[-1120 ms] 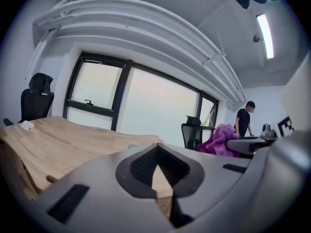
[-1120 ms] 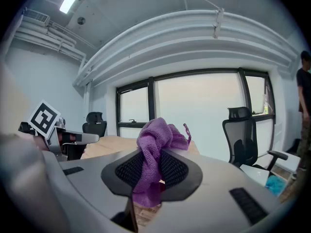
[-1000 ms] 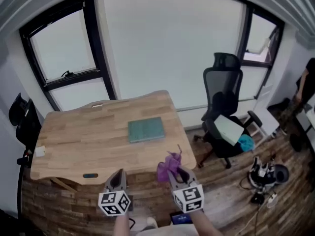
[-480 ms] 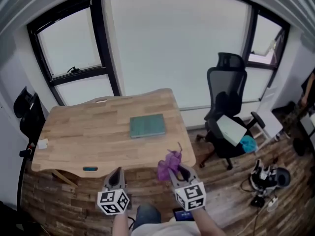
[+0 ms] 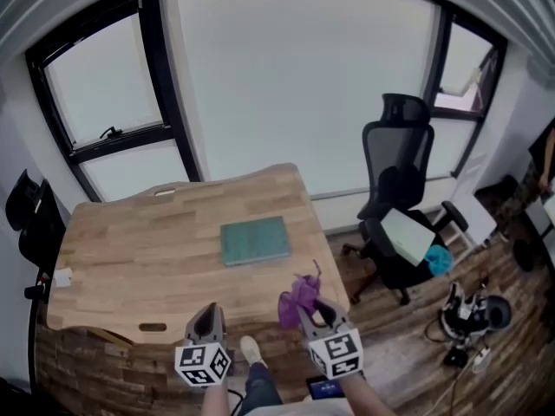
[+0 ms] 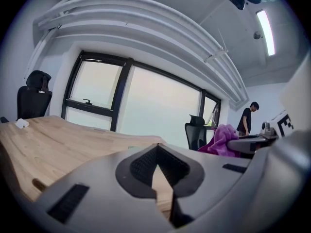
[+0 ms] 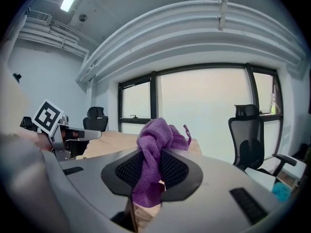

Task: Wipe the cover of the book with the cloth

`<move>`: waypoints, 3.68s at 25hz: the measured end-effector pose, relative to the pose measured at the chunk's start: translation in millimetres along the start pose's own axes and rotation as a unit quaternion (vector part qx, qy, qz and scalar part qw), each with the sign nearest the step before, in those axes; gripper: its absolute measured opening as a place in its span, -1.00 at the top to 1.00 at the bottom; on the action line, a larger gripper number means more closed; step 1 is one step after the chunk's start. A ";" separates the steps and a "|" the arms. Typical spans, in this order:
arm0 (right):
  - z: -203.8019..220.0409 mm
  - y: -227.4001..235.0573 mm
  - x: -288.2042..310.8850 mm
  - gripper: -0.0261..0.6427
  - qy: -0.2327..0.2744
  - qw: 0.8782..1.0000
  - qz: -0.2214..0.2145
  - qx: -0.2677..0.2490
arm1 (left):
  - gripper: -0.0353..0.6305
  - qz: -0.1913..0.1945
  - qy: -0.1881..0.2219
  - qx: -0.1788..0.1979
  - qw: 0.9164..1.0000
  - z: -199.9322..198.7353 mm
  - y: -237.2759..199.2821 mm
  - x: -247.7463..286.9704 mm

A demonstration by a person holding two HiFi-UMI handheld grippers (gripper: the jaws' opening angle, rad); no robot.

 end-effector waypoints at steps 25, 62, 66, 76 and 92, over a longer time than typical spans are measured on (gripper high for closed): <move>-21.9 54.9 248.5 0.66 -0.077 0.992 0.090 0.044 | 0.89 0.109 -0.086 -0.018 0.990 -39.5 -118.2 253.4; 23.4 87.0 304.2 0.66 -0.173 0.984 0.035 0.033 | 0.70 0.079 -0.226 -0.091 0.967 43.1 -142.5 312.0; 29.6 90.2 311.9 0.66 -0.173 0.984 0.036 0.031 | 0.63 0.077 -0.249 -0.091 0.961 54.0 -143.5 317.4; 41.0 100.0 324.3 0.66 -0.204 0.978 0.042 0.009 | 0.42 0.069 -0.289 -0.090 0.951 69.9 -146.5 329.6; 49.1 105.8 338.0 0.66 -0.222 0.974 0.044 -0.001 | 0.42 0.077 -0.301 -0.104 0.945 78.5 -146.2 337.5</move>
Point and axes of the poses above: the fingertips, and each gripper's own axes: x forward along the fingers, y to its right, z out of its underside, the point moved 4 cm from there along -x, backward along the fingers
